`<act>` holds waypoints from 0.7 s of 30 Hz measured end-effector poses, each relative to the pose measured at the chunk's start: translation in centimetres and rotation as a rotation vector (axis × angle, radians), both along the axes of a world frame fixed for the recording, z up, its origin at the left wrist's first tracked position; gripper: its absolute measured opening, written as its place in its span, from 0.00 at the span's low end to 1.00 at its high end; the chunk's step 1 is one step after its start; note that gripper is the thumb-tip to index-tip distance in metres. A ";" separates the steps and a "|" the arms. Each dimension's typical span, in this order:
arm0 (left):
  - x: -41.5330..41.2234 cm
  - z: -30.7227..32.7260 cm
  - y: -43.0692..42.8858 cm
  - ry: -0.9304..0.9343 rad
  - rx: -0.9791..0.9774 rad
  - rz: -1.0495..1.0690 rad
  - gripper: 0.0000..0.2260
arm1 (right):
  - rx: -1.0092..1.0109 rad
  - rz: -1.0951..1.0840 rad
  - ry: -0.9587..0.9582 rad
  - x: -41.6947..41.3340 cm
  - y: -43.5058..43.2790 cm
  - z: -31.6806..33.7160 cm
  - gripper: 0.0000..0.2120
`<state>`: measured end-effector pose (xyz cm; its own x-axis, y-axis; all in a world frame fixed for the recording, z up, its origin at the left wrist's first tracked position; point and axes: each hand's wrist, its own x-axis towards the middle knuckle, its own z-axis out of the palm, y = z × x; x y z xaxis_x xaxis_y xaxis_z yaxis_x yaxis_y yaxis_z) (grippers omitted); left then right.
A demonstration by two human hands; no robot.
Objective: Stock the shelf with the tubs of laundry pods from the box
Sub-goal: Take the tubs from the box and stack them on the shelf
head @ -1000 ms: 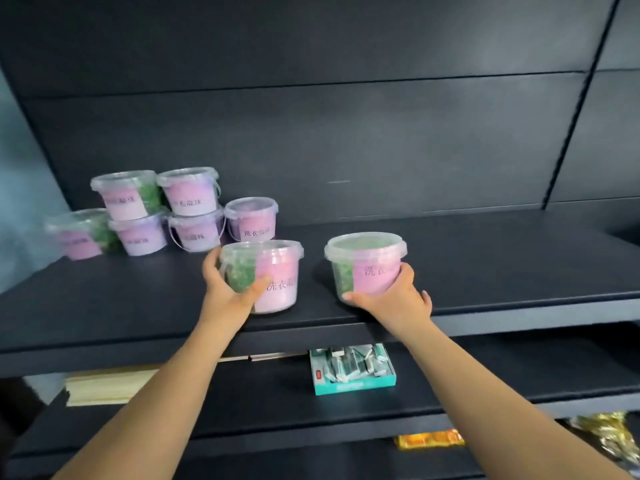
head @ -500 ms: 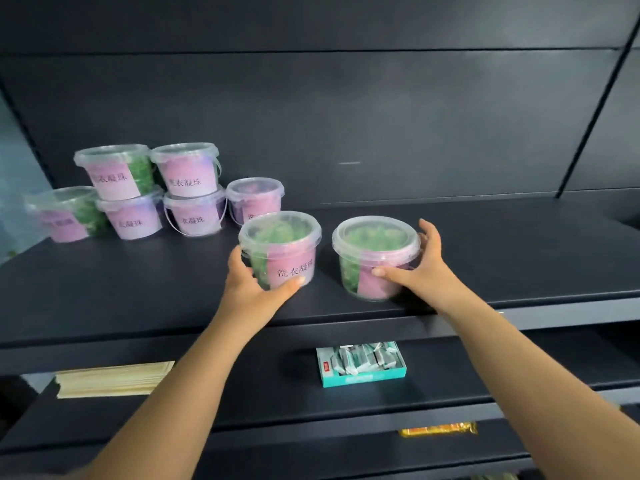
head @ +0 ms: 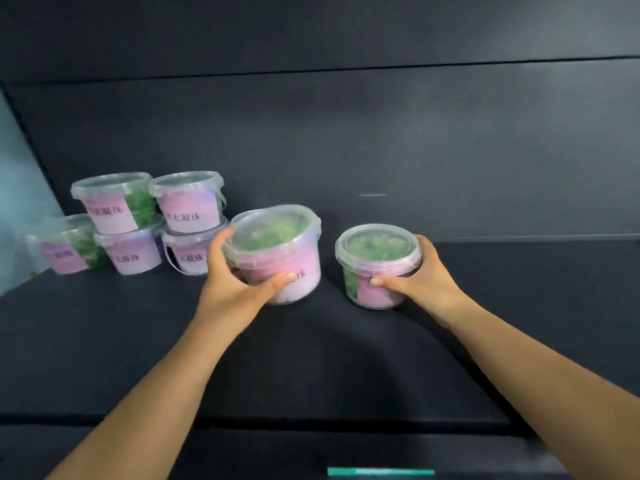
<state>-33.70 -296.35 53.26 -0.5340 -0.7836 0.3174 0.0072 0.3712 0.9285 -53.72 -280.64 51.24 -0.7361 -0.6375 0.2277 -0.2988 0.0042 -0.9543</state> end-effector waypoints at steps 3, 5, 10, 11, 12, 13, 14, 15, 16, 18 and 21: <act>-1.7 3.3 -2.3 0.079 -0.038 0.079 0.44 | -0.051 0.054 0.004 -2.3 -3.2 1.1 0.41; -3.0 4.8 -4.0 0.086 -0.049 0.123 0.46 | -0.102 0.051 -0.030 -3.3 -5.7 1.4 0.40; -5.8 5.2 -8.0 0.047 -0.027 0.148 0.46 | -0.126 0.000 -0.095 -3.7 -9.8 -0.3 0.38; -6.2 5.0 -8.6 0.049 -0.023 0.133 0.46 | -0.125 -0.005 -0.095 -3.7 -10.2 -0.7 0.38; -6.7 4.8 -9.1 0.057 -0.019 0.107 0.46 | -0.122 -0.009 -0.094 -3.8 -10.6 -1.1 0.38; -7.0 4.5 -9.5 0.067 -0.017 0.074 0.46 | -0.114 -0.006 -0.091 -3.9 -10.8 -1.4 0.39; -7.2 4.2 -10.0 0.073 -0.017 0.035 0.46 | -0.097 0.000 -0.084 -4.0 -10.9 -1.7 0.40; -7.3 3.9 -10.4 0.071 -0.022 -0.003 0.45 | -0.074 0.012 -0.070 -4.3 -11.0 -2.1 0.40; -7.2 3.5 -10.9 0.062 -0.027 -0.030 0.46 | -0.051 0.026 -0.056 -4.4 -11.0 -2.4 0.41; -7.2 2.9 -11.7 0.029 -0.030 -0.064 0.51 | -0.028 0.037 -0.042 -4.8 -10.9 -2.9 0.41; -7.1 2.3 -12.4 0.056 -0.009 -0.118 0.47 | -0.037 0.029 -0.040 -4.8 -11.0 -3.0 0.41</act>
<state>-40.75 -308.77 55.56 -0.6036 -0.7134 0.3561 0.1035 0.3727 0.9222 -58.51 -291.61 48.23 -0.7265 -0.6502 0.2222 -0.2595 -0.0398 -0.9649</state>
